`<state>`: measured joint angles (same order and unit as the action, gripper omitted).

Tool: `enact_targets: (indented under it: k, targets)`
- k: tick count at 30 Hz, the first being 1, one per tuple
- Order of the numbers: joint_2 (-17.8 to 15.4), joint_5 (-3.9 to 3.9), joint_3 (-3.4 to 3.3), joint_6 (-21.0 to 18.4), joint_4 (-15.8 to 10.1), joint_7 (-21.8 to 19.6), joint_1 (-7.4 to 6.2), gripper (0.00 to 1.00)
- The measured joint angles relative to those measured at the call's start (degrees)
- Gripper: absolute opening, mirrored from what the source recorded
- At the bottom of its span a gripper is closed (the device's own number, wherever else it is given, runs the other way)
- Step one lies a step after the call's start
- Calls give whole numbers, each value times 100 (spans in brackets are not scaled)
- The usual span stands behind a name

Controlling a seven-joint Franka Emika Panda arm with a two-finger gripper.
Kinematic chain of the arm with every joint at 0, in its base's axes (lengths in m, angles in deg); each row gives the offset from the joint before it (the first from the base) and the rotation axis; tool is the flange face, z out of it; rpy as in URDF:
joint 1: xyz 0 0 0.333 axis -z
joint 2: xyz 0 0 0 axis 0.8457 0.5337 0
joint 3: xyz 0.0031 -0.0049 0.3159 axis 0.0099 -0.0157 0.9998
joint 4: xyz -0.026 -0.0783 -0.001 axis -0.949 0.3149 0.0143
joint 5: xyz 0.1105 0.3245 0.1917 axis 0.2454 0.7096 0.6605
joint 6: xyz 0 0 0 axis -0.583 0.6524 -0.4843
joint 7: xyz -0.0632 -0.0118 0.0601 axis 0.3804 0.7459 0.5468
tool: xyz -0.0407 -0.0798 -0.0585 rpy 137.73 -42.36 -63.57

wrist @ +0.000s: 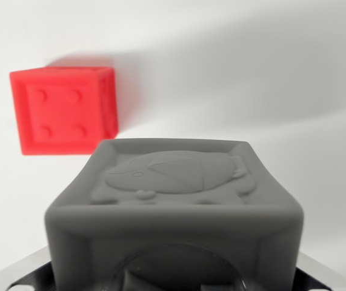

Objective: Destack cube

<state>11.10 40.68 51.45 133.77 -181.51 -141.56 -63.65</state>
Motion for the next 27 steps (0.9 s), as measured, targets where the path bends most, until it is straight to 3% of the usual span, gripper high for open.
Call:
enact_targets:
  k: [27]
  targets:
    - [-438,38,-133,188,-626,424,356,0]
